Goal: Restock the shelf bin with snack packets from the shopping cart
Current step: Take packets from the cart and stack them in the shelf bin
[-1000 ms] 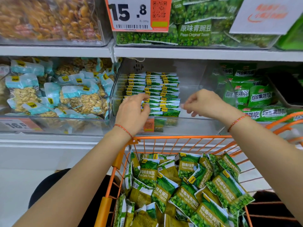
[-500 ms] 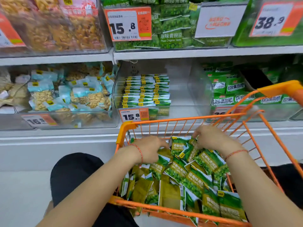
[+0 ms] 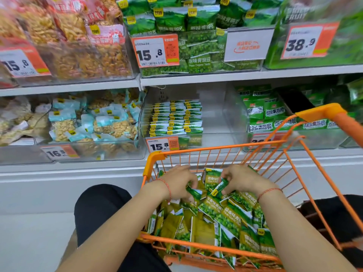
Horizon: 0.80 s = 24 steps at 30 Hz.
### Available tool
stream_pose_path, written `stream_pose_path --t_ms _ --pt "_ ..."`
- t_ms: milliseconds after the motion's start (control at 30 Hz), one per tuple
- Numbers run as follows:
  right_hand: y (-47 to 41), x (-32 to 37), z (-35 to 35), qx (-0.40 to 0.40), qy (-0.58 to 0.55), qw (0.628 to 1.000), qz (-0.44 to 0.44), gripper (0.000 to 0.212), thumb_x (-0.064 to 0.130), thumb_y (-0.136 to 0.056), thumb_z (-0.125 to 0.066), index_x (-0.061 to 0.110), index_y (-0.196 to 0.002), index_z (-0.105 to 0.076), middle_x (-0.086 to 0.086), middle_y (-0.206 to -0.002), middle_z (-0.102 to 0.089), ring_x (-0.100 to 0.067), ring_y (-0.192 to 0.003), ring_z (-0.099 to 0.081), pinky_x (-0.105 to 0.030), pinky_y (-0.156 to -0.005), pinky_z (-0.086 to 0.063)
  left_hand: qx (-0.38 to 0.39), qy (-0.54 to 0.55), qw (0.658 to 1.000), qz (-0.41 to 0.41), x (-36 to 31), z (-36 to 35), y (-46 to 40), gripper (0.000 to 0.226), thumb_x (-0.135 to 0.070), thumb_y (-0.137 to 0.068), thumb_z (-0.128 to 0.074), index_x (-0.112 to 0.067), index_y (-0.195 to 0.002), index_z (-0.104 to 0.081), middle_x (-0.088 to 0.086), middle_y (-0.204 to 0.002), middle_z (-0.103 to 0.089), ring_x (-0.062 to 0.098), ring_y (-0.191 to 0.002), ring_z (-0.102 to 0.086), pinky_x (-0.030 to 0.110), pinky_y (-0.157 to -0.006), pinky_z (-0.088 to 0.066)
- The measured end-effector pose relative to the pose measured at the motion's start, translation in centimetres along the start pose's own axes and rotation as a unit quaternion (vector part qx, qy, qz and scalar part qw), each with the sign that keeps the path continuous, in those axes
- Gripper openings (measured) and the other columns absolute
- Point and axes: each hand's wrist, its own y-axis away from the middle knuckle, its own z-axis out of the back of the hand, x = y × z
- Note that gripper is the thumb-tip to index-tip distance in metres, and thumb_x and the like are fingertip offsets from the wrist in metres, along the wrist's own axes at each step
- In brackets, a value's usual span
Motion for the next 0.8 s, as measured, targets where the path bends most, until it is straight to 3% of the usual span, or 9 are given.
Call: stream_pose_path --t_ms 33,100,167,233,367,433,533,633,800 --pt "0.1 0.0 0.1 -0.002 -0.016 1.0 0.004 0.039 0.023 -0.073 -0.081 0.025 -0.108 -0.065 0.008 -0.1 -0.052 -0.014 -0.097 -0.053 -0.027 -0.078 -0.044 -0.013 0.032 0.999 0.001 0.1 0.1 0.1 0.023 -0.032 -0.08 -0.073 -0.024 -0.089 -0.054 0.003 -0.135 -0.052 0.019 -0.143 -0.02 0.036 -0.117 -0.007" --pt "0.1 0.0 0.2 -0.012 -0.073 0.997 0.015 0.034 0.019 -0.074 -0.08 0.024 -0.103 -0.065 0.004 -0.105 -0.054 -0.016 -0.1 -0.053 -0.027 -0.079 -0.043 -0.039 0.102 0.994 -0.002 0.3 0.2 0.3 0.023 -0.028 -0.082 -0.072 -0.029 -0.076 -0.05 0.0 -0.122 -0.061 0.018 -0.131 -0.041 0.038 -0.118 -0.009" --pt "0.0 0.1 0.5 -0.022 -0.157 0.987 0.031 0.029 0.014 -0.076 -0.078 0.023 -0.099 -0.063 -0.003 -0.116 -0.056 -0.018 -0.112 -0.051 -0.029 -0.089 -0.041 -0.063 0.183 0.981 0.004 0.5 0.4 0.6 0.026 -0.023 -0.084 -0.071 -0.033 -0.072 -0.049 -0.003 -0.103 -0.067 0.011 -0.108 -0.058 0.043 -0.112 -0.028" --pt "0.1 0.4 0.8 -0.029 -0.237 0.97 0.048 0.027 0.011 -0.077 -0.077 0.022 -0.096 -0.062 -0.011 -0.127 -0.057 -0.02 -0.124 -0.048 -0.03 -0.097 -0.038 -0.08 0.229 0.97 0.022 0.6 0.5 0.9 0.025 -0.02 -0.085 -0.07 -0.031 -0.074 -0.051 -0.009 -0.09 -0.064 0.005 -0.096 -0.06 0.039 -0.098 -0.045" --pt "0.5 1.2 1.4 -0.057 -0.326 0.939 0.089 0.019 0.005 -0.079 -0.073 0.009 -0.092 -0.06 0.0 -0.094 -0.067 -0.019 -0.096 -0.063 -0.013 -0.07 -0.047 -0.118 0.279 0.952 0.035 0.6 0.7 1.1 0.022 -0.019 -0.087 -0.068 -0.028 -0.075 -0.052 -0.014 -0.072 -0.057 0.003 -0.075 -0.057 0.026 -0.076 -0.047" --pt "0.7 1.4 1.6 -0.078 -0.344 0.93 0.102 0.017 0.005 -0.081 -0.072 0.01 -0.09 -0.059 0.005 -0.087 -0.066 -0.013 -0.086 -0.063 -0.015 -0.071 -0.05 -0.146 0.323 0.934 0.044 0.4 1.4 1.1 0.018 -0.017 -0.087 -0.068 -0.026 -0.079 -0.054 -0.011 -0.062 -0.057 0.002 -0.061 -0.052 0.019 -0.062 -0.042" --pt "0.6 1.4 1.5 -0.08 -0.371 0.917 0.123 0.013 0.013 -0.082 -0.072 0.015 -0.095 -0.067 -0.003 -0.1 -0.07 -0.019 -0.1 -0.064 -0.031 -0.088 -0.05 -0.183 0.388 0.902 0.043 -0.1 2.4 1.3 0.008 -0.014 -0.087 -0.067 -0.016 -0.091 -0.061 -0.002 -0.065 -0.063 0.0 -0.061 -0.054 0.012 -0.061 -0.041" --pt "0.8 1.8 1.2 -0.069 -0.405 0.906 0.098 0.009 0.021 -0.086 -0.068 0.024 -0.093 -0.063 0.0 -0.103 -0.062 -0.011 -0.098 -0.059 -0.035 -0.079 -0.057 -0.201 0.45 0.87 0.027 -0.9 3.2 1.5 0.002 -0.011 -0.088 -0.064 -0.011 -0.09 -0.064 -0.006 -0.062 -0.067 -0.001 -0.06 -0.056 0.011 -0.058 -0.043" --pt "1.1 2.7 1.4 -0.074 -0.477 0.875 0.041 0.024 0.027 -0.093 -0.058 0.015 -0.113 -0.054 0.004 -0.123 -0.05 -0.012 -0.115 -0.048 -0.029 -0.068 -0.06 -0.195 0.483 0.853 0.038 -1.7 4.1 1.2 0.003 -0.012 -0.087 -0.065 -0.011 -0.09 -0.067 -0.011 -0.056 -0.065 -0.003 -0.054 -0.058 0.013 -0.05 -0.045"
